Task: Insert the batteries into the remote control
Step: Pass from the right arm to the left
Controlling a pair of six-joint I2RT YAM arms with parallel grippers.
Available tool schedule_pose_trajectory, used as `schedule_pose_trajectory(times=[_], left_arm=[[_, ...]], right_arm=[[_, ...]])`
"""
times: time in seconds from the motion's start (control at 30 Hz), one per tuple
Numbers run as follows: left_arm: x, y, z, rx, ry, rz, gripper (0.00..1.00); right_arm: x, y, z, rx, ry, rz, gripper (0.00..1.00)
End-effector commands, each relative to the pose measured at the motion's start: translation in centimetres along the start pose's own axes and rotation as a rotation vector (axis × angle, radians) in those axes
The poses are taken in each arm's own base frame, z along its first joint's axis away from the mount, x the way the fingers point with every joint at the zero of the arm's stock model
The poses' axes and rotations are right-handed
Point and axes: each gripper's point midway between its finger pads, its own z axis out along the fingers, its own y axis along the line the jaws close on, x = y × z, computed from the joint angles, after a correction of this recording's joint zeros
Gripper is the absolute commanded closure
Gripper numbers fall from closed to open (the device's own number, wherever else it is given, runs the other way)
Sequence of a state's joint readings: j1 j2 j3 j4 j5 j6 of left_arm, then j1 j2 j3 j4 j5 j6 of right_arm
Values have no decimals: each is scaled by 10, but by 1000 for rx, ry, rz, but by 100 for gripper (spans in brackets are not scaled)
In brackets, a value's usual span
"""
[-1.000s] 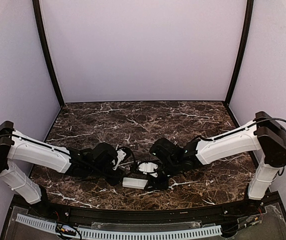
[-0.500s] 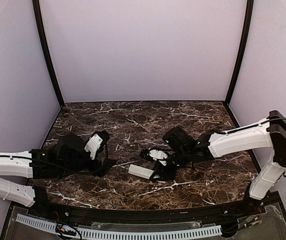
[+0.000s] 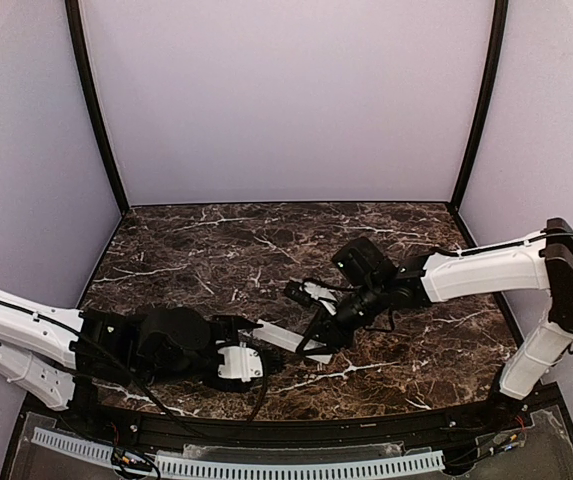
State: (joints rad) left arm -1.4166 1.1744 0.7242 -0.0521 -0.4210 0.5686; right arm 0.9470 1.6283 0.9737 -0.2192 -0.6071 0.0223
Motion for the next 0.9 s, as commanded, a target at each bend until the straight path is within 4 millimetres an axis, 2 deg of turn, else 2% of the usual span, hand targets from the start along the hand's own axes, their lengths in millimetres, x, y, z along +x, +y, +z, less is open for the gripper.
schedule_pose_trajectory(times=[0.0, 0.07, 0.2, 0.4, 0.5, 0.87], left_arm=[[-6, 0, 6, -8, 41, 220, 28], [-11, -4, 12, 20, 41, 252, 32], [-6, -22, 28, 90, 76, 308, 36], [-2, -35, 37, 149, 91, 321, 42], [2, -34, 40, 152, 108, 310, 42], [-3, -24, 49, 144, 79, 251, 47]], right_arm=[[-10, 7, 5, -74, -3, 74, 94], [-10, 10, 7, -100, 0, 91, 94], [-12, 12, 9, -123, 1, 105, 94], [-15, 17, 9, -158, -8, 112, 94], [-14, 19, 9, -169, -6, 112, 93], [-16, 23, 11, -197, -4, 113, 93]])
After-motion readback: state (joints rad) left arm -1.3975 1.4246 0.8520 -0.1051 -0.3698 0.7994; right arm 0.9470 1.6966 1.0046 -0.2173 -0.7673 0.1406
